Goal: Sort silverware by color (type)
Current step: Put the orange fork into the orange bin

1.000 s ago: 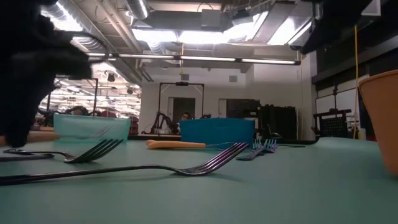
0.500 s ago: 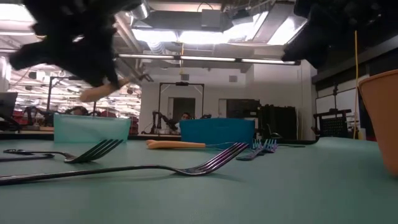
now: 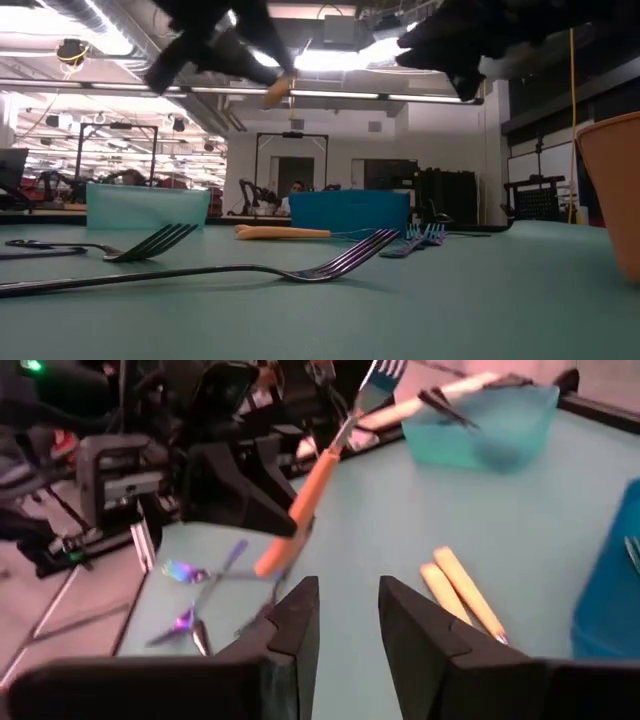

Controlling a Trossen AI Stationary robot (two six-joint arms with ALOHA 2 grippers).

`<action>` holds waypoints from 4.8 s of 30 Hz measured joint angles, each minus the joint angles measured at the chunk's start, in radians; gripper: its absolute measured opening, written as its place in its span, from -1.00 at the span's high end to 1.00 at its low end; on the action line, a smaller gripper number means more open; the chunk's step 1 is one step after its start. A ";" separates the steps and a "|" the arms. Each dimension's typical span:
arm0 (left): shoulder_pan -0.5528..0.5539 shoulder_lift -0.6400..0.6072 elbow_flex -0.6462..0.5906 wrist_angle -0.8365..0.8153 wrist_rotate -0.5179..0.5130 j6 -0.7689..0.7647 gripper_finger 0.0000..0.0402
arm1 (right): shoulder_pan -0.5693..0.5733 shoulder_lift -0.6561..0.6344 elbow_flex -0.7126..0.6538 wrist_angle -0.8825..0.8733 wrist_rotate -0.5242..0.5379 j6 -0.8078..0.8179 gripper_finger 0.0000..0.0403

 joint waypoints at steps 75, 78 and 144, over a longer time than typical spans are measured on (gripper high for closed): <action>0.080 0.000 0.001 0.195 0.007 0.236 0.48 | -0.085 0.391 0.253 0.263 0.007 -0.052 0.92; 0.080 0.000 0.001 0.195 0.013 0.237 0.45 | -0.085 0.391 0.253 0.258 0.008 -0.053 0.92; 0.078 0.000 0.001 0.179 0.101 0.242 0.41 | 0.172 -0.140 0.391 -1.379 -0.405 0.067 0.94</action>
